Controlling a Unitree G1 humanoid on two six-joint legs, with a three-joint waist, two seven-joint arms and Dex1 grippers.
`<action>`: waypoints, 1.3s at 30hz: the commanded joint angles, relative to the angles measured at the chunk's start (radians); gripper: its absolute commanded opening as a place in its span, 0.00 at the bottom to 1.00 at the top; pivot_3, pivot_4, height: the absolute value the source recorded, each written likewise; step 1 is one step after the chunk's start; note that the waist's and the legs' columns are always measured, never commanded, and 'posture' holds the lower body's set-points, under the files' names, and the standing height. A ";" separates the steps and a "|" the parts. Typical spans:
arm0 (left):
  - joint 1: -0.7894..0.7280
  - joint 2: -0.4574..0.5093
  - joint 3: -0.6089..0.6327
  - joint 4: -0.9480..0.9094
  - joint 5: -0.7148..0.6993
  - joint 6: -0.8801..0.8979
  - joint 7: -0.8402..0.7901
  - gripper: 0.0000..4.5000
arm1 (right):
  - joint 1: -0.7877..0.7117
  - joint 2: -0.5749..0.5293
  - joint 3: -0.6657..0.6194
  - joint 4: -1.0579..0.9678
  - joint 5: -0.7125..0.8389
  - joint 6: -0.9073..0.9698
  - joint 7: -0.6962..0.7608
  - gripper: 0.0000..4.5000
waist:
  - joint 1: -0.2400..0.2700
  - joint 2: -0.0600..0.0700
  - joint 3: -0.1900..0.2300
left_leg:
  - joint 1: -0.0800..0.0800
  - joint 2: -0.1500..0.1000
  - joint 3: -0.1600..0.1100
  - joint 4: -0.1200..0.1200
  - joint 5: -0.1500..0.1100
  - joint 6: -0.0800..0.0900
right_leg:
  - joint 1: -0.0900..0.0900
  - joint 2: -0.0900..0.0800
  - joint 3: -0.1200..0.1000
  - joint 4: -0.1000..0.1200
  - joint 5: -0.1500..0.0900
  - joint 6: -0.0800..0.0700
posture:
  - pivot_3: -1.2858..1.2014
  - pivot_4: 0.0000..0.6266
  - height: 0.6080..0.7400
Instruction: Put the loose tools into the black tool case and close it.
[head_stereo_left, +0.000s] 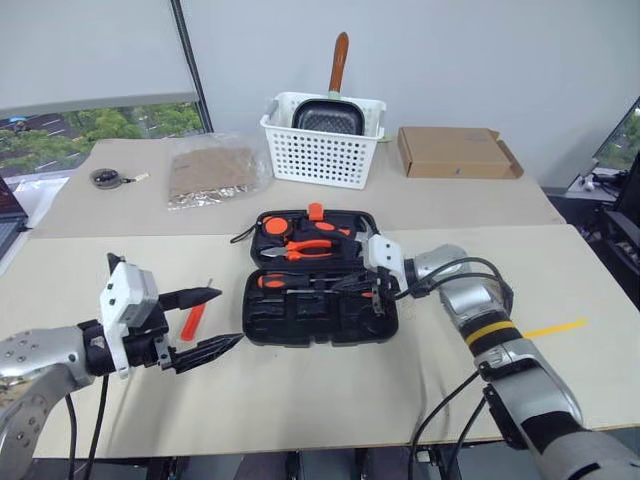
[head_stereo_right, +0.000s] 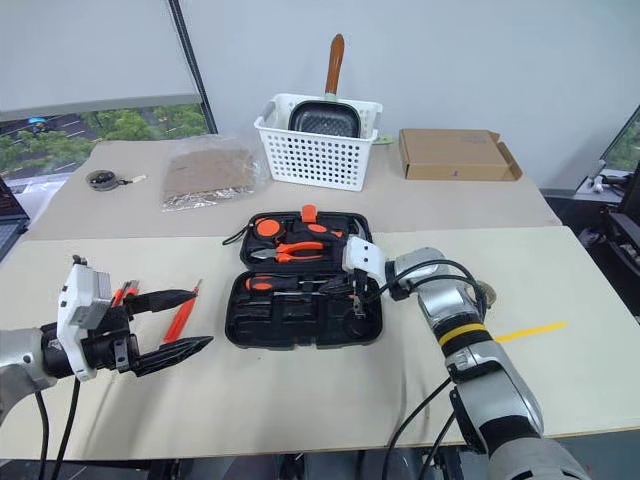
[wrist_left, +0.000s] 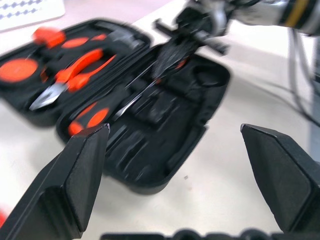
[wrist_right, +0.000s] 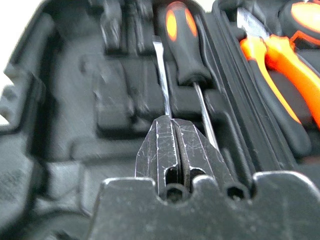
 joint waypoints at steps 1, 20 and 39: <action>0.010 -0.048 0.028 0.015 0.070 -0.018 0.138 1.00 | -0.025 -0.005 -0.089 -0.137 0.158 0.081 0.062 0.07 | 0.000 0.000 0.000 | 0.000 0.001 0.000 0.000 0.000 0.000 | 0.000 0.001 0.000 0.000 0.002 -0.003 | 0.52 0.24 0.70; -0.151 -0.296 -0.189 0.120 0.292 0.220 0.640 1.00 | -0.065 -0.292 -0.144 -0.219 0.243 0.195 0.324 0.99 | 0.023 -0.005 0.002 | -0.002 0.000 0.000 -0.001 -0.001 0.003 | 0.000 -0.001 -0.002 -0.003 0.003 -0.004 | 0.52 0.24 0.70; -0.210 -0.369 -0.145 0.164 0.291 0.317 0.707 0.19 | -0.115 -0.375 -0.149 -0.216 0.322 0.225 0.351 1.00 | 0.024 -0.005 0.002 | -0.002 0.000 0.000 -0.001 -0.002 0.003 | 0.000 -0.004 -0.002 -0.003 0.003 -0.004 | 0.52 0.24 0.70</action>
